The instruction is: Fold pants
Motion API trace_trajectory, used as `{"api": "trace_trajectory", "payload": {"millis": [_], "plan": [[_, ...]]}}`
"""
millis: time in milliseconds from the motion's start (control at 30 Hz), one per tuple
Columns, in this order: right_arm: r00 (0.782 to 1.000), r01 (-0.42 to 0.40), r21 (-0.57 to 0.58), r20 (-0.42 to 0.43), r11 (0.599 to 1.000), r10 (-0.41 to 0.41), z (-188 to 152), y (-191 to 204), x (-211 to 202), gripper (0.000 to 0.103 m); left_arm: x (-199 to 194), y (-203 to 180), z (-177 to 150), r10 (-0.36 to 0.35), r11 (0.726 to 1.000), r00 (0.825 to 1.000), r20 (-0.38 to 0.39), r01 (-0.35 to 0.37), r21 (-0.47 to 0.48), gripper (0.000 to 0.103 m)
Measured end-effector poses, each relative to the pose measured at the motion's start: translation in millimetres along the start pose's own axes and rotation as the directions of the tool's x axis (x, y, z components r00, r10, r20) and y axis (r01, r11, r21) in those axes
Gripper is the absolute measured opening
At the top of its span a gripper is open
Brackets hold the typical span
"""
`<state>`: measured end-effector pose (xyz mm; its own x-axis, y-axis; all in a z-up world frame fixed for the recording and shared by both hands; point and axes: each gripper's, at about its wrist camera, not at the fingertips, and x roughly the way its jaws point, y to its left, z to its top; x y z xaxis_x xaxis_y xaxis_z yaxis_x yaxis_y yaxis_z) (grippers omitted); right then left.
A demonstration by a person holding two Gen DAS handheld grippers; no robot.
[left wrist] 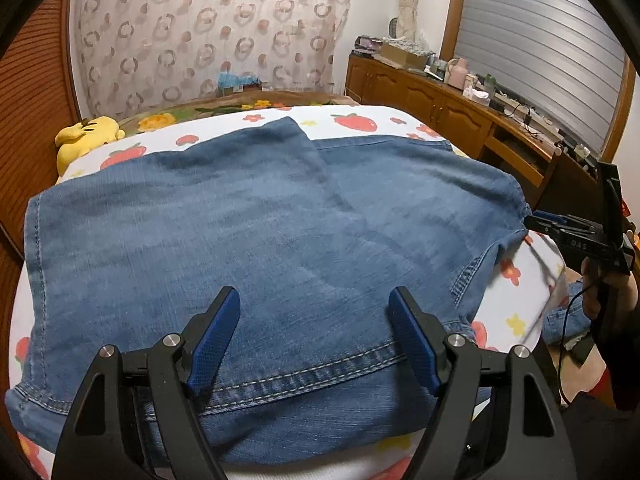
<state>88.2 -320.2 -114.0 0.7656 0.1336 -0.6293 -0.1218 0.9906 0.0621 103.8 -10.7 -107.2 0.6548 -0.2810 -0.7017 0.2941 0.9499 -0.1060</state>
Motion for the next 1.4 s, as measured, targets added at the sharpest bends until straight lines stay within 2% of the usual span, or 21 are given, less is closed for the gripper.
{"api": "trace_trajectory", "payload": {"millis": [500,667,767,867,1067,1167,1400], "plan": [[1.0,0.017,0.0,0.008,1.0,-0.017,-2,-2,5,0.049,7,2,-4,-0.004,1.0,1.0,-0.015,0.004,-0.008,0.078],[1.0,0.022,0.003,-0.004,1.0,-0.022,-4,-8,7,0.032,7,2,-4,-0.004,1.0,1.0,-0.015,0.004,-0.009,0.078],[1.0,-0.008,-0.003,-0.012,1.0,0.008,-3,-8,5,0.019,7,2,-4,-0.004,1.0,1.0,-0.015,0.004,-0.009,0.078],[1.0,-0.026,-0.008,-0.006,1.0,0.026,0,-5,3,0.015,6,3,-4,-0.004,1.0,1.0,-0.012,0.004,-0.01,0.078],[0.994,-0.105,0.0,0.021,0.994,0.105,13,6,-5,0.014,-3,8,-2,0.009,1.0,1.0,0.008,-0.009,-0.014,0.078],[0.987,-0.15,-0.033,0.045,0.988,0.151,24,20,-12,0.014,-12,13,0,0.022,0.999,0.999,0.027,-0.022,-0.025,0.078],[0.952,-0.264,-0.182,0.11,0.947,0.286,62,77,-34,0.014,-39,33,2,0.058,0.997,0.995,0.08,-0.053,-0.062,0.078]]}}
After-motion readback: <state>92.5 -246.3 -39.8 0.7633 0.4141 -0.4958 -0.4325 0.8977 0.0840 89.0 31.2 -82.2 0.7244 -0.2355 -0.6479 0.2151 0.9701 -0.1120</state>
